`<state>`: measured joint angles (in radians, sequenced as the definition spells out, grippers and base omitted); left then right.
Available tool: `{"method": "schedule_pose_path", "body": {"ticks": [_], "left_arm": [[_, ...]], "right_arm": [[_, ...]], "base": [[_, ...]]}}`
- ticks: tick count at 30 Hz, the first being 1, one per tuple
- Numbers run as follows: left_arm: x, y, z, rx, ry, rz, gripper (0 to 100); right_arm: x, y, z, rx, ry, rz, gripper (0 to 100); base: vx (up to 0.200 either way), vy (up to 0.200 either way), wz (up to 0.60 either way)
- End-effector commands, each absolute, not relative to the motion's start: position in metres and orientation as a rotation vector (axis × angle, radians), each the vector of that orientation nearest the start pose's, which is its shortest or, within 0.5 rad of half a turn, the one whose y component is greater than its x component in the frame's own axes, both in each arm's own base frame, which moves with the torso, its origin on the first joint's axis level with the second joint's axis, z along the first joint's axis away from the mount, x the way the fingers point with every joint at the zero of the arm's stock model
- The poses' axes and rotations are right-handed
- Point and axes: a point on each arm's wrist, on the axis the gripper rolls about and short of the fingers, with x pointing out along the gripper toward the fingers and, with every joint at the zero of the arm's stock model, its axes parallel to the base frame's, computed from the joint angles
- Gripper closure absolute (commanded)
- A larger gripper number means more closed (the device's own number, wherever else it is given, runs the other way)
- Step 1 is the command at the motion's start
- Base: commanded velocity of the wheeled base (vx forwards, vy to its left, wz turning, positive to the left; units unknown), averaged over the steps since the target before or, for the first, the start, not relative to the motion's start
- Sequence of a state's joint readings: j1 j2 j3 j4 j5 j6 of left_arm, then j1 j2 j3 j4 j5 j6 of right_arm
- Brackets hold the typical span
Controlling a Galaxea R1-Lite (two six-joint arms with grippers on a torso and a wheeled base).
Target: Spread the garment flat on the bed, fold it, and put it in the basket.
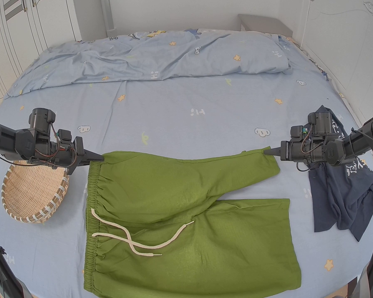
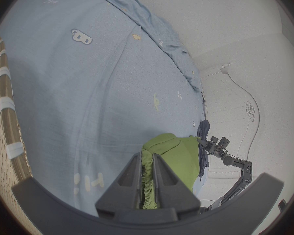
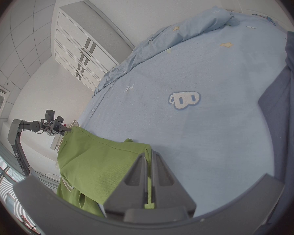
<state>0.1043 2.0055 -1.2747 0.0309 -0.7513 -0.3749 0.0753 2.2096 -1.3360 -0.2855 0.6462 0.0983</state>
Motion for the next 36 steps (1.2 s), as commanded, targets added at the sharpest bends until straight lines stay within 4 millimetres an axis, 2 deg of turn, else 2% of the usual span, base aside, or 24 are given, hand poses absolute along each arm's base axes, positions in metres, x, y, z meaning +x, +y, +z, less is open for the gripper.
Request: {"method": "schedule_pose_path", "body": {"ticks": [1, 4, 7, 8, 12, 13, 17, 20, 23, 24, 25, 26, 27, 28, 34, 36], "left_arm": [[0.376, 0.024, 0.147, -0.667, 0.817, -0.481, 100], [0.375, 0.024, 0.147, -0.665, 0.815, -0.482, 100], [0.374, 0.024, 0.147, -0.667, 0.819, -0.481, 100], [0.373, 0.024, 0.147, -0.666, 0.818, -0.48, 100], [0.37, 0.024, 0.151, -0.66, 0.809, -0.484, 100], [0.369, 0.023, 0.153, -0.658, 0.805, -0.488, 100], [0.368, 0.024, 0.154, -0.658, 0.802, -0.487, 100], [0.365, 0.024, 0.16, -0.655, 0.788, -0.489, 100], [0.361, 0.026, 0.166, -0.652, 0.772, -0.493, 100], [0.36, 0.026, 0.168, -0.65, 0.766, -0.495, 100], [0.36, 0.026, 0.168, -0.65, 0.766, -0.495, 100], [0.357, 0.026, 0.172, -0.649, 0.756, -0.497, 100], [0.357, 0.026, 0.172, -0.649, 0.756, -0.497, 100], [0.355, 0.026, 0.176, -0.646, 0.748, -0.499, 100], [0.346, 0.023, 0.182, -0.641, 0.74, -0.508, 100], [0.344, 0.022, 0.184, -0.639, 0.738, -0.511, 100]], "right_arm": [[0.429, 0.045, 0.101, 0.261, 0.61, 0.67, 100], [0.428, 0.045, 0.104, 0.26, 0.603, 0.669, 100], [0.422, 0.045, 0.116, 0.261, 0.586, 0.666, 100], [0.414, 0.044, 0.132, 0.263, 0.561, 0.667, 100], [0.387, 0.043, 0.166, 0.264, 0.505, 0.674, 100], [0.374, 0.043, 0.181, 0.26, 0.479, 0.681, 100], [0.336, 0.051, 0.208, 0.24, 0.431, 0.717, 100], [0.312, 0.055, 0.216, 0.233, 0.423, 0.741, 100], [0.272, 0.059, 0.232, 0.217, 0.379, 0.774, 100], [0.264, 0.059, 0.235, 0.214, 0.369, 0.778, 100], [0.264, 0.059, 0.235, 0.214, 0.369, 0.778, 100], [0.247, 0.06, 0.241, 0.207, 0.35, 0.794, 100], [0.247, 0.06, 0.241, 0.207, 0.35, 0.794, 100], [0.229, 0.061, 0.246, 0.206, 0.331, 0.81, 100], [0.189, 0.064, 0.252, 0.212, 0.333, 0.859, 100], [0.185, 0.064, 0.252, 0.212, 0.342, 0.866, 100]], "base": [[0.0, 0.0, 0.0], [0.0, 0.0, 0.0], [0.0, 0.0, 0.0], [0.0, 0.0, 0.0], [0.0, 0.0, 0.0], [0.0, 0.0, 0.0], [0.0, 0.0, 0.0], [0.0, 0.0, 0.0], [0.0, 0.0, 0.0], [0.0, 0.0, 0.0], [0.0, 0.0, 0.0], [0.0, 0.0, 0.0], [0.0, 0.0, 0.0], [0.0, 0.0, 0.0], [0.0, 0.0, 0.0], [0.0, 0.0, 0.0]]}}
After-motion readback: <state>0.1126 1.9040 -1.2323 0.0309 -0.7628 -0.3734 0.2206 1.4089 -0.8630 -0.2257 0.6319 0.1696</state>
